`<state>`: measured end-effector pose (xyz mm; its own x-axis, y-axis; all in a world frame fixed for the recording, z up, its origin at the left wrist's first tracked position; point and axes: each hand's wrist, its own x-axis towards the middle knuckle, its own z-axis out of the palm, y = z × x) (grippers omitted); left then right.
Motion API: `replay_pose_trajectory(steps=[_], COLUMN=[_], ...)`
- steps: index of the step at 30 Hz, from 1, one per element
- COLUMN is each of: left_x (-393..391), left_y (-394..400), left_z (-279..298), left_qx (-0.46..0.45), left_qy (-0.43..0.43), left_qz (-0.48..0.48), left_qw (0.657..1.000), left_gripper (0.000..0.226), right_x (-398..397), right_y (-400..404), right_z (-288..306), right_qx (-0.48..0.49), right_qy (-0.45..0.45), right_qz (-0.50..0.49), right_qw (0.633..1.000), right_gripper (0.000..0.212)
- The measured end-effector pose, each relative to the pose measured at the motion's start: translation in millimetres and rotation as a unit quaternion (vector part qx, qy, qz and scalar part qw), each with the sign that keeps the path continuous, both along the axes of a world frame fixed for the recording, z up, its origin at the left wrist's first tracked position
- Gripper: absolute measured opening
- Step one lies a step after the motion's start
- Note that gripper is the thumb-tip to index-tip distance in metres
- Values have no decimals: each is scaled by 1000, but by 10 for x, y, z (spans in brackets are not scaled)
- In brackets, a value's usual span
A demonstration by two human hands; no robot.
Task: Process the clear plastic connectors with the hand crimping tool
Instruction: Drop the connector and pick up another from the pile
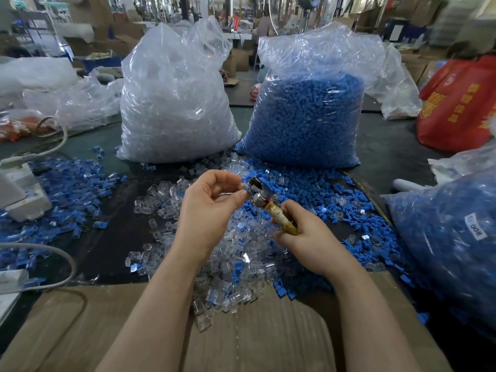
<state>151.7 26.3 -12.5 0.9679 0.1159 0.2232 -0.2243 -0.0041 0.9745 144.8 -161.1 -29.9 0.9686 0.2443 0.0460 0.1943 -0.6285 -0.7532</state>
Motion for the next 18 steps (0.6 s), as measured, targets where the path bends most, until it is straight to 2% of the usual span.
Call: replay_pose_trajectory(steps=[8, 18], left_x=[-6, -9], left_y=[21, 48], left_z=[4, 13], left_qx=[20, 28], left_qy=[4, 7], left_qz=[5, 0], left_qw=[1000, 1000], left_gripper=[22, 22], right_x=[-20, -49], right_y=[15, 69], right_z=[18, 32], right_qx=[-16, -51], right_qy=[3, -41], right_qz=[-5, -39], right_qw=[1000, 997], right_gripper=[23, 18])
